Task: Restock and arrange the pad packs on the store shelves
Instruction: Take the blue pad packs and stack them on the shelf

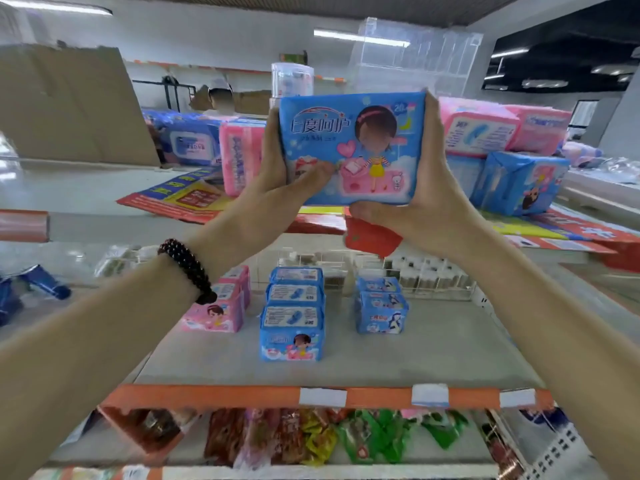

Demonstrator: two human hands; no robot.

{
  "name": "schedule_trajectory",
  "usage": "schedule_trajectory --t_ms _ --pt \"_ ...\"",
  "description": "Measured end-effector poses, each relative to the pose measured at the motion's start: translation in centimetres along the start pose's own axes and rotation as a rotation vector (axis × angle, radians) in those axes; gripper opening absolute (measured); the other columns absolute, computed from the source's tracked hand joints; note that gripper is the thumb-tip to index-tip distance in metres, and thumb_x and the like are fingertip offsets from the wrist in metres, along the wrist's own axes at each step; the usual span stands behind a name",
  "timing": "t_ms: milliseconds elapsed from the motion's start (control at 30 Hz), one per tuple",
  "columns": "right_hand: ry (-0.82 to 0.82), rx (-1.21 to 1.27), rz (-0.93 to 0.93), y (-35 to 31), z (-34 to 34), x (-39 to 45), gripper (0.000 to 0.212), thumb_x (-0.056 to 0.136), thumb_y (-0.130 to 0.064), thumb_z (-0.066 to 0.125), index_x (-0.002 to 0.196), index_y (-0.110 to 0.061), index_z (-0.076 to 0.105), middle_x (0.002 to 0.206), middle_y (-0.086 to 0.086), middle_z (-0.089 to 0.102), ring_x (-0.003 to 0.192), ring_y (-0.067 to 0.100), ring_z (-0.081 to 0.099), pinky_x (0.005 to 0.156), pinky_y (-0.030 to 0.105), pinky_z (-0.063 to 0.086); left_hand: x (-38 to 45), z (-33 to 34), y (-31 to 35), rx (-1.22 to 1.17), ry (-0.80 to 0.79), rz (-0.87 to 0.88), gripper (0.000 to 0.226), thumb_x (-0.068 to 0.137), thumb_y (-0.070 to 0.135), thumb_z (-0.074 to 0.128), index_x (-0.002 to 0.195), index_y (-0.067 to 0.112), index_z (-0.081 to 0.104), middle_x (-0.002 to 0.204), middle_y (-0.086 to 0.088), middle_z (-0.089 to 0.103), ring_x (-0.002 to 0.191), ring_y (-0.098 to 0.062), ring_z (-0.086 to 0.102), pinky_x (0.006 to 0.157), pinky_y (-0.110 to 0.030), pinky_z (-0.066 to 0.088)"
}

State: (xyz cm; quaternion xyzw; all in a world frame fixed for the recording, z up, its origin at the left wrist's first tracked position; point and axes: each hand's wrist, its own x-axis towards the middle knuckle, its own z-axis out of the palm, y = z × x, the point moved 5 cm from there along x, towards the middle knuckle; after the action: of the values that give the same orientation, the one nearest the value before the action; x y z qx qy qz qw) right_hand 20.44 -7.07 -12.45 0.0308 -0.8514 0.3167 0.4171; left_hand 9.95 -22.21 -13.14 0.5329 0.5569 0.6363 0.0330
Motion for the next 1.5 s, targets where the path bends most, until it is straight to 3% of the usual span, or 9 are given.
schedule_trajectory --t_ms 200,433,533,633,833,933,1167,1333,1500 --pt "0.009 0.007 0.01 -1.7 1.8 -2.6 0.136 0.063 -0.043 0.086 0.157 -0.022 -0.01 0.15 0.008 0.036 0.136 0.023 0.047 0.099 0.05 0.052 -2.4 -1.2 -0.3 -0.069 -0.043 0.033 0.069 0.101 0.0 0.048 0.155 0.012 0.006 0.133 -0.001 0.055 0.121 -0.009 0.061 0.093 -0.025 0.053" --pt "0.015 0.071 -0.01 -4.9 3.5 -4.8 0.123 0.067 -0.027 0.085 0.148 -0.04 -0.007 0.15 0.005 0.038 0.132 0.018 0.053 0.096 0.048 0.055 -5.1 -2.4 0.8 -0.054 -0.075 0.11 0.071 0.101 -0.005 0.045 0.154 0.012 0.003 0.132 0.007 0.055 0.122 -0.008 0.06 0.095 -0.025 0.052" --pt "0.001 0.105 -0.001 -5.2 4.0 -5.4 0.126 0.07 -0.018 0.085 0.152 -0.03 -0.009 0.153 0.005 0.034 0.135 0.016 0.05 0.099 0.049 0.053 -6.0 -3.0 1.0 -0.018 -0.064 0.11 0.076 0.1 0.002 0.049 0.156 0.016 -0.001 0.131 0.014 0.056 0.124 -0.008 0.058 0.096 -0.025 0.052" --pt "0.014 0.107 -0.011 -5.2 4.3 -6.3 0.126 0.07 -0.026 0.084 0.156 -0.023 -0.008 0.155 0.004 0.03 0.14 0.018 0.043 0.101 0.052 0.051 -7.0 -3.1 0.9 0.04 -0.047 0.118 0.076 0.099 0.01 0.051 0.155 0.019 0.002 0.127 0.026 0.058 0.126 -0.01 0.057 0.101 -0.034 0.052" --pt "-0.046 0.158 0.001 -4.5 4.4 -9.0 0.113 0.08 -0.03 0.077 0.155 -0.033 -0.009 0.156 0.004 0.031 0.139 0.022 0.044 0.105 0.053 0.047 -9.7 -1.3 0.4 0.072 -0.005 0.087 0.075 0.099 0.016 0.051 0.155 0.026 0.002 0.134 0.024 0.055 0.128 -0.011 0.056 0.102 -0.036 0.05" --pt "-0.09 0.263 -0.053 -4.3 4.1 -11.2 0.094 0.095 -0.031 0.06 0.156 -0.025 -0.012 0.159 0.003 0.028 0.144 0.027 0.038 0.111 0.058 0.038 -11.5 0.3 -0.4 0.07 0.046 0.097 0.074 0.101 0.019 0.053 0.156 0.03 0.005 0.135 0.014 0.056 0.113 -0.015 0.062 0.086 -0.031 0.055" --pt "-0.139 0.327 -0.046 -0.8 3.8 -14.3 0.081 0.1 -0.042 0.05 0.154 -0.036 -0.01 0.161 0.002 0.024 0.142 0.03 0.039 0.107 0.056 0.042 -14.5 4.1 -2.8 0.182 0.109 -0.032 0.07 0.102 0.026 0.051 0.153 0.039 0.004 0.133 0.025 0.055 0.121 -0.006 0.059 0.093 -0.013 0.047" --pt "-0.211 0.344 0.012 2.2 4.3 -16.3 0.078 0.099 -0.05 0.046 0.155 -0.042 -0.007 0.163 0.003 0.016 0.144 0.029 0.035 0.107 0.057 0.042 -17.0 5.8 -5.0 0.216 0.154 -0.209 0.082 0.095 0.045 0.05 0.157 0.039 -0.003 0.138 0.013 0.055 0.108 -0.032 0.063 0.089 -0.055 0.056" --pt "-0.255 0.318 0.077 4.2 5.4 -18.0 0.066 0.1 -0.055 0.035 0.151 -0.054 -0.007 0.161 -0.013 0.021 0.14 0.014 0.041 0.107 0.034 0.045 -19.1 6.9 -6.7 0.257 0.194 -0.35 0.073 0.092 0.056 0.045 0.149 0.059 0.0 0.137 0.023 0.055 0.117 -0.017 0.061 0.099 -0.045 0.052"
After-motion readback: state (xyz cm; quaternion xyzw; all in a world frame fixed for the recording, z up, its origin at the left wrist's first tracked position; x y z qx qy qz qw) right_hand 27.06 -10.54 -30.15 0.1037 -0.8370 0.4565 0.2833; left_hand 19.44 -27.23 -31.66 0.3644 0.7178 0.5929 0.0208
